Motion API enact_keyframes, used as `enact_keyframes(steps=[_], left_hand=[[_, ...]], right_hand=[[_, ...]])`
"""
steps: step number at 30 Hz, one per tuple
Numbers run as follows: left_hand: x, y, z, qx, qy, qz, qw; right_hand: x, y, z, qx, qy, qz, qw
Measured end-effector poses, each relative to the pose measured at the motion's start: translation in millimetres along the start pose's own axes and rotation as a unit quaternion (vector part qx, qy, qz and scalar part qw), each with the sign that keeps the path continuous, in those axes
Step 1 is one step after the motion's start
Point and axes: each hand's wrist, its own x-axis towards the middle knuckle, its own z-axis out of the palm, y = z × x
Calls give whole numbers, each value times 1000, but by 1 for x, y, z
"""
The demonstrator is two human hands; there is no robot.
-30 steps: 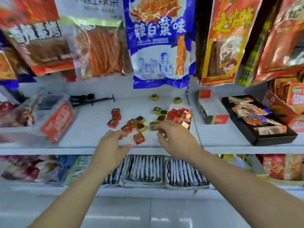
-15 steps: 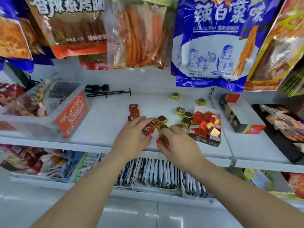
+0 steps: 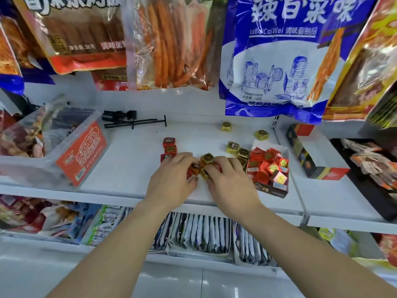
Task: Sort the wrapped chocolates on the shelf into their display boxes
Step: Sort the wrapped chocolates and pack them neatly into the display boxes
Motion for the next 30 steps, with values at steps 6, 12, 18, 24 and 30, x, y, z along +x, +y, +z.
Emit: enact_keyframes(steps=[6,12,18,24,30], left_hand=[[-3,-1,-3,-17,39,3,999],[-8,-2,-6,-20,39,-27,999],[-8,-4,-6,-34,-26,-5,999],[-7,-5,-5,-11,-42,-6,999],[-14,-15,-11,-12,-35,-13,999]], right_hand=[[-1,3,-1,23,-7,16,1000],[-7,19,-4,75,-13,-11,997],[-4,18,-3,42,-35,0,999],[-1,16,-5,26,-70,-10,997],[-5,10,-5,36,-55,-47,997]])
